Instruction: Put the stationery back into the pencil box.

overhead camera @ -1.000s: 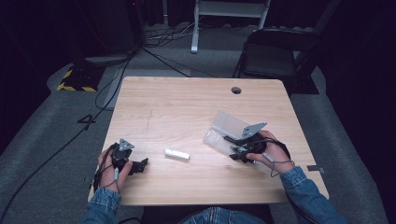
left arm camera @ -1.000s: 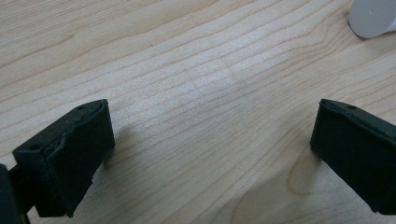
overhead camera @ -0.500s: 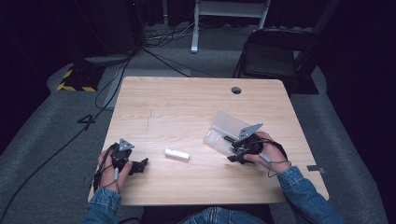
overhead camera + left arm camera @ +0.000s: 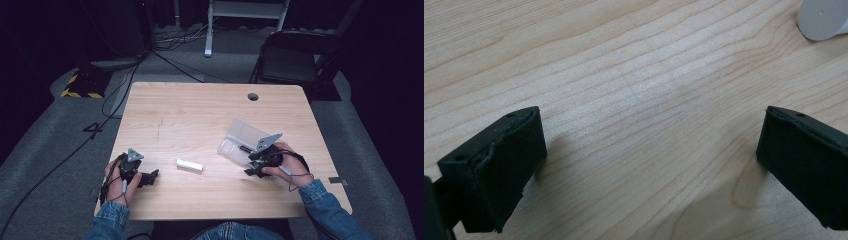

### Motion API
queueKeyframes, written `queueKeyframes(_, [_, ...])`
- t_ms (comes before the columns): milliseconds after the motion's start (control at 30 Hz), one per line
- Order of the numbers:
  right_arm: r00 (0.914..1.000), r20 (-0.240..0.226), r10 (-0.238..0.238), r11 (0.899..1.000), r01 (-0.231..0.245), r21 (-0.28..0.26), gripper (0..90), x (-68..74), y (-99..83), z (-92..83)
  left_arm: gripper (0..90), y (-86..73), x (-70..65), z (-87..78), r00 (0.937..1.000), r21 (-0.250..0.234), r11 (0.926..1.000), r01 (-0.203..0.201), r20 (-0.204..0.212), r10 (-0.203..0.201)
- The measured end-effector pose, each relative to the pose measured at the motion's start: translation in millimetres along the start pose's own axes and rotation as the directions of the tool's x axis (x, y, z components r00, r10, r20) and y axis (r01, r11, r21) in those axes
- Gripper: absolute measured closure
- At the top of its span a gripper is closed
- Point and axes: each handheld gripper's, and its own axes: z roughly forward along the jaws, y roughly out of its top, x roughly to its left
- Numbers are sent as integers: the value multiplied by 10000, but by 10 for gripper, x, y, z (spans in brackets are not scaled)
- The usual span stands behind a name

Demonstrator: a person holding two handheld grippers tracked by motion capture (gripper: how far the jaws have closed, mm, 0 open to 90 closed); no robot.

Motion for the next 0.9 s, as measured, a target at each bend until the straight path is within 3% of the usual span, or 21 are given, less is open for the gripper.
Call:
queueKeyframes(367, [9989,446,-114,9948,159,-1002,345,82,191,-122,0,0,0,0,10000,0,10000,0,-1,0])
queueKeyframes(633, [9983,575,10,9913,66,-1316,347,134,321,-155,0,11,4,10,10000,-14,10000,23,-20,-24])
queueKeyframes(900, [9984,529,-186,9885,263,-1488,352,224,523,-108,0,16,5,13,10000,3,10000,16,-22,-16])
